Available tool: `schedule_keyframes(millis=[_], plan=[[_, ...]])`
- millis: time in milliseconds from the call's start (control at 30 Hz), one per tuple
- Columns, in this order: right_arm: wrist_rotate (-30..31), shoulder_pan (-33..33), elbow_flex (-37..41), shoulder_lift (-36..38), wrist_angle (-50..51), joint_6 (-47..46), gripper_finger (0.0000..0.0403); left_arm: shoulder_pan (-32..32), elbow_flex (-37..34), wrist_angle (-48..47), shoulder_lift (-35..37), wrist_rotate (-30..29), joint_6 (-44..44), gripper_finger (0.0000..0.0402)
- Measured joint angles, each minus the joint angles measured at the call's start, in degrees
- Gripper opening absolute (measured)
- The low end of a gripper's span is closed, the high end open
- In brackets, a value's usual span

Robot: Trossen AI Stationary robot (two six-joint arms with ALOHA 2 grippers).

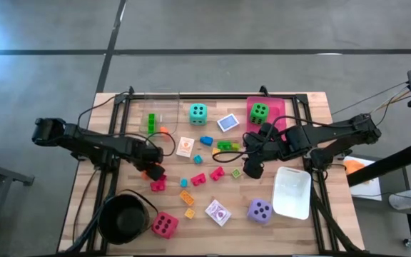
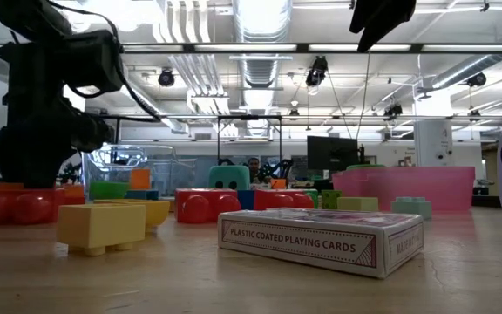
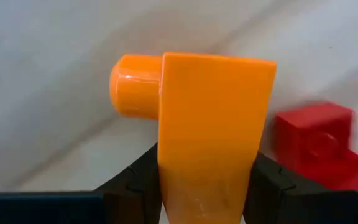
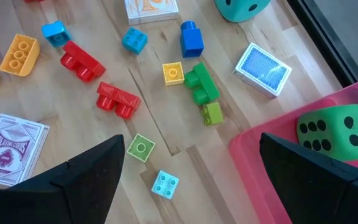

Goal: Pick & Place Toys
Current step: Put the orange game piece into the transparent bin

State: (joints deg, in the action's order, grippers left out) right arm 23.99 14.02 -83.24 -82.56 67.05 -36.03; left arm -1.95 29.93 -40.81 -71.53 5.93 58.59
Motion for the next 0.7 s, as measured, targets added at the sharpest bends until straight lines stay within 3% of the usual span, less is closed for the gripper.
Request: schedule_keyframes(millis=[300, 700], plan=[[0.0, 0.0, 0.0, 0.0, 0.0, 0.2, 0.0366, 0.0, 8.0, -3.5, 0.1, -0.3, 0.0, 0.0153], [0.0, 0.0, 0.0, 0.0, 0.0, 0.5, 0.0366, 2.3, 28.7, -19.9, 0.2, -16.6, -5.9, 0.0153]])
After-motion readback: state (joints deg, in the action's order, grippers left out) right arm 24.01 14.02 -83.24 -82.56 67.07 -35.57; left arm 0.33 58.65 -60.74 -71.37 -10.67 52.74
